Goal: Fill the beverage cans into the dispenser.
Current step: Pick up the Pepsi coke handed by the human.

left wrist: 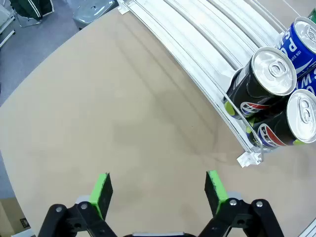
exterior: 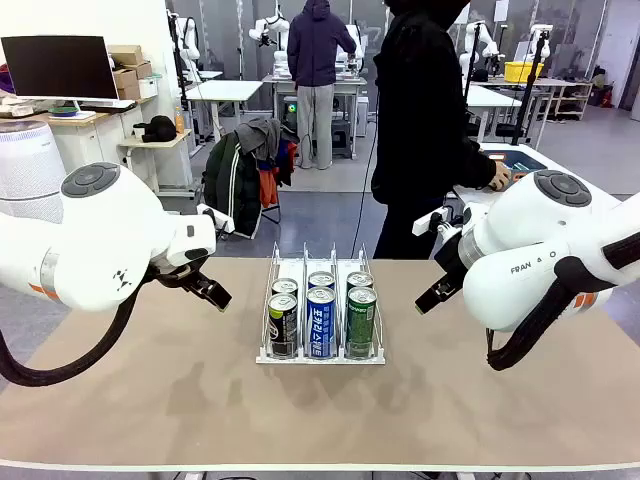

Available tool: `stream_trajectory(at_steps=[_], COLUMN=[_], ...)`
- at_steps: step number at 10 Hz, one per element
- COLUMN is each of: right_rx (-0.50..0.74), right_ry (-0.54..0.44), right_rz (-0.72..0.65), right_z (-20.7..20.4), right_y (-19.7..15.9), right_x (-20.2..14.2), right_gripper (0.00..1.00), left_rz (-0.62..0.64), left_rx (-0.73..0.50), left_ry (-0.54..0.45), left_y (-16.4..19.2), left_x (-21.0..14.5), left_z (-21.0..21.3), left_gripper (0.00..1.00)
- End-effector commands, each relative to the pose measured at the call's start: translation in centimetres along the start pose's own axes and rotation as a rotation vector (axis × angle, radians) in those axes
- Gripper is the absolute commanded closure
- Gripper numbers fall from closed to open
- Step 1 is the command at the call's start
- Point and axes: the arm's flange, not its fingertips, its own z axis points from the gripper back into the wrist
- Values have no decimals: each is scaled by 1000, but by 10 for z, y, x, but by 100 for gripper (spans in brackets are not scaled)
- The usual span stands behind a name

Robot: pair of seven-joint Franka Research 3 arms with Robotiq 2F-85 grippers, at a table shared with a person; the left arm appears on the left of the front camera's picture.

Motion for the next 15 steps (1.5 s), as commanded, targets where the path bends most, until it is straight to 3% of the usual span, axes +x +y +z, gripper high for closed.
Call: stream_trajectory(at_steps=[1,13,15], right_rx=[0,0,146], right_ry=[0,0,57], right_rz=[0,1,37], right_z=[0,0,21], right_y=[0,0,-20], right_x=[0,0,15], right_gripper=[0,0,0], left_rz=[0,-4,68], left_rx=[0,-1,-113], left_ry=[0,0,42], left_y=[0,-2,-8], left_x=[0,0,17], left_z=[0,0,16], left_gripper=[0,0,0])
